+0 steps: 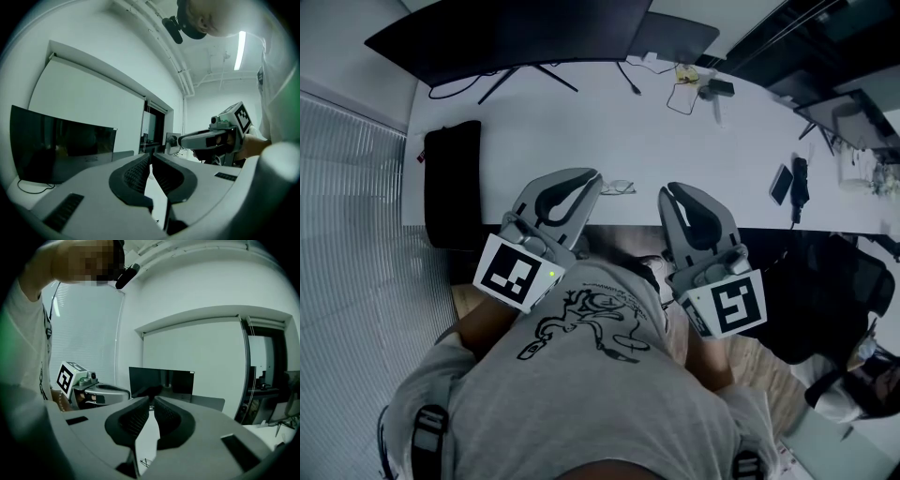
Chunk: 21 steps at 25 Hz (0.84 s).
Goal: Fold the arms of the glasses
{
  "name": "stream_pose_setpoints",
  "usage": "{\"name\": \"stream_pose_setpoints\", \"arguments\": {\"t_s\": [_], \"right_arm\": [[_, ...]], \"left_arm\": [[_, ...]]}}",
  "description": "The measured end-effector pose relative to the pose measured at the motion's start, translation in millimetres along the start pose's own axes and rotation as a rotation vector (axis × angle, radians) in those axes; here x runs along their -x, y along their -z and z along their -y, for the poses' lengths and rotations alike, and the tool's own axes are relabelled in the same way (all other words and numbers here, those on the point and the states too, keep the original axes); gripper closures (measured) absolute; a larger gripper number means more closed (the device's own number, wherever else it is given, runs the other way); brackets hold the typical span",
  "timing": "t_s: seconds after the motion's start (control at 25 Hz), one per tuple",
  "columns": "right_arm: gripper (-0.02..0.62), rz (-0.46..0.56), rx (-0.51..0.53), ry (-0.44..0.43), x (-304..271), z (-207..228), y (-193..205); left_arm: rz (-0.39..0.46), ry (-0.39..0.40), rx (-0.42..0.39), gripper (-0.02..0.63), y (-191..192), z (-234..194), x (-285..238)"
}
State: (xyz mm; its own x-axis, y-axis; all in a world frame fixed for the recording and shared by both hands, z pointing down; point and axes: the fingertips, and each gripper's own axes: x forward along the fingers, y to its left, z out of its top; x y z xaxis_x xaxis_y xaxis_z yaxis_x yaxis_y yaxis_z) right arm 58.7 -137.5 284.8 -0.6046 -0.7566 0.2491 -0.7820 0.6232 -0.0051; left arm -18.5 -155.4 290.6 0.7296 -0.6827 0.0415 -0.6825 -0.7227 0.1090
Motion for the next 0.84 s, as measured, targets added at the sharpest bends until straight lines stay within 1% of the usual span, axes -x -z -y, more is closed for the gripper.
{"name": "stream_pose_setpoints", "arguments": {"t_s": [0.28, 0.52, 0.84], "right_arm": [[0.554, -0.005, 0.006, 0.0, -7.3, 0.6, -3.1], [0.554, -0.008, -0.001, 0.002, -14.1, -0.7, -3.5], [0.554, -0.015, 0.0, 0.004, -19.3, -5.5, -1.7]], "left_arm": [[-0.002, 0.002, -0.009, 0.571, -3.4, -6.9, 1.0], [-0.006, 0.002, -0.025, 0.571, -0.9, -12.8, 2.5], [-0.018, 0.011, -0.028, 0.571, 5.1, -18.6, 7.0]]}}
